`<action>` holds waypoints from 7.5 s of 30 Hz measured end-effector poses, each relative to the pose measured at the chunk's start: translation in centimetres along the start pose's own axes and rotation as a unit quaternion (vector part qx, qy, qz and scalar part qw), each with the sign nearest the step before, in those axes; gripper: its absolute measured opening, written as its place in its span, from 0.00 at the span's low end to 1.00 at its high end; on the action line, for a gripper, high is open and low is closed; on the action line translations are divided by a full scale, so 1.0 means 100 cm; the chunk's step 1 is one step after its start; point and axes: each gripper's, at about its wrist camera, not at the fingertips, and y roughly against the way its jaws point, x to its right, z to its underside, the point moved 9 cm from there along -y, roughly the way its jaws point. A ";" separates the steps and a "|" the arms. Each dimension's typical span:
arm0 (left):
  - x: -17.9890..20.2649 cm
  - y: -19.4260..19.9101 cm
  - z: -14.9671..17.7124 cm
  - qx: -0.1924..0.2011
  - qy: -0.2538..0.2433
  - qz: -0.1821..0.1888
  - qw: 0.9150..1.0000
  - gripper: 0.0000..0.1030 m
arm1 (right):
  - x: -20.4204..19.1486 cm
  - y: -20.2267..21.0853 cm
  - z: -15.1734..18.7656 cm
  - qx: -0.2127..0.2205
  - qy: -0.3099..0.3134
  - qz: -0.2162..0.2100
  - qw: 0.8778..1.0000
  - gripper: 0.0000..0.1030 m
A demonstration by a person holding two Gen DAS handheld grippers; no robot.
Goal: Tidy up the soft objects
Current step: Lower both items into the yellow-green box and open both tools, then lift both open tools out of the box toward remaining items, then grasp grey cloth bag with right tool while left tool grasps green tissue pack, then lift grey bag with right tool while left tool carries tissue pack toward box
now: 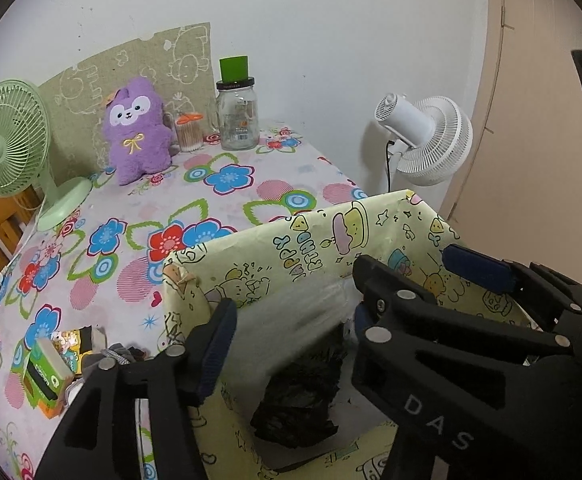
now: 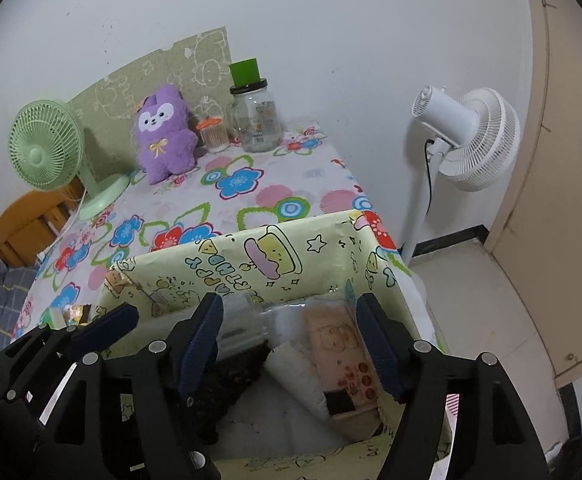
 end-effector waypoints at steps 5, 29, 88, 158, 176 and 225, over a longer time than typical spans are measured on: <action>0.000 0.007 0.003 0.007 -0.001 -0.001 1.000 0.71 | -0.001 0.007 0.004 0.006 0.003 0.001 1.000 0.71; -0.012 0.077 0.007 0.064 -0.019 -0.025 0.997 0.88 | -0.029 0.079 0.004 0.080 0.029 0.017 0.996 0.91; -0.121 0.154 0.047 0.096 0.039 -0.080 0.991 1.00 | -0.156 0.131 0.022 0.123 0.082 -0.020 0.989 0.99; -0.241 0.002 0.094 -0.034 0.068 -0.111 0.991 0.99 | -0.238 -0.061 0.066 -0.026 0.099 -0.070 0.992 0.85; -0.228 -0.009 0.097 -0.041 0.040 -0.085 0.995 0.77 | -0.228 -0.081 0.074 -0.047 0.087 -0.062 0.993 0.61; -0.189 0.074 0.089 0.036 0.039 -0.100 0.994 0.65 | -0.213 0.009 0.067 0.027 0.092 -0.061 0.994 0.56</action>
